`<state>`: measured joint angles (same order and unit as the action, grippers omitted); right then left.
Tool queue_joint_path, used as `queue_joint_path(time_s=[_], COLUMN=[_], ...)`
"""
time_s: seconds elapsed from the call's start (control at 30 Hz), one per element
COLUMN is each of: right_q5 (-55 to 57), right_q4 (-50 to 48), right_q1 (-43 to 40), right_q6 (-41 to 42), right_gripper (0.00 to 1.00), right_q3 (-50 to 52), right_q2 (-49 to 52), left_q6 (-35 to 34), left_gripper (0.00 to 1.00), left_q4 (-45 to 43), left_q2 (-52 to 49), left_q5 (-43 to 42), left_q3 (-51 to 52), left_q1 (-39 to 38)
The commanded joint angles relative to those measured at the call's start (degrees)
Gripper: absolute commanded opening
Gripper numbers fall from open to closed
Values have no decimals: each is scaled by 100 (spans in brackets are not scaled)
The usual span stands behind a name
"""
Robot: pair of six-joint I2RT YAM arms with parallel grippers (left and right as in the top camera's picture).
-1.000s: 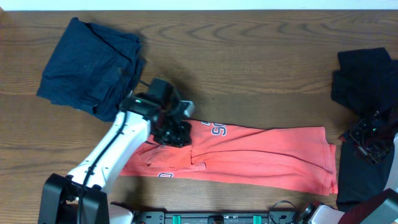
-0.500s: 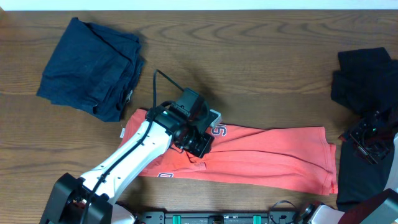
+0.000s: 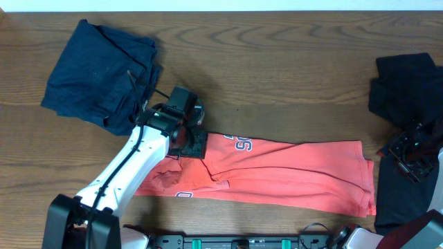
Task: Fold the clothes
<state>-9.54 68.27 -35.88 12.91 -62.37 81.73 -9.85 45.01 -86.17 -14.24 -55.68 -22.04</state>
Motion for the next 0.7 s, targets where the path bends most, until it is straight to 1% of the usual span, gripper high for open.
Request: queue_joint_path(time_s=[0.0,0.17,0.2,0.23,0.27,0.3,0.33,0.5,0.57,0.67], right_q5=[-66,-127,-127,-127,-127,-127,-127,-127,-125,-125], right_q4=[7,4,7,7,7,7,7,2,2,0], right_q1=[-22,-22,-22,-22,-22,-22,-22,-22,-22,-22], right_q6=[-76,-79,-79,-79,-79,-79,-79,-76,-79,-79], right_gripper=[60,60,60,60,60,60,60,60,60,60], right_q3=[28,28,28,26,26,28,28,28,28,28], right_q2=[-63,-63,-63,-63,-63,-63,-63,-63,-63,-63], left_q6=[-35,-35,-35,-35,-35,-35,-35,-31,24,164], left_gripper=[58,57,52,44,31,11,6,6,6,6], left_q4=[31,66,101,122,140,140,138,140,129,-24], left_q2=[-315,-570,-603,-614,-614,-601,-586,-420,-308,-188], left_q5=[293,164,136,59,-55,-203,-389,-1342,-1530,-1578], left_q3=[216,216,216,216,216,216,208,-98,-249,-352], left_q1=[28,28,28,28,28,28,28,13,-24,-190])
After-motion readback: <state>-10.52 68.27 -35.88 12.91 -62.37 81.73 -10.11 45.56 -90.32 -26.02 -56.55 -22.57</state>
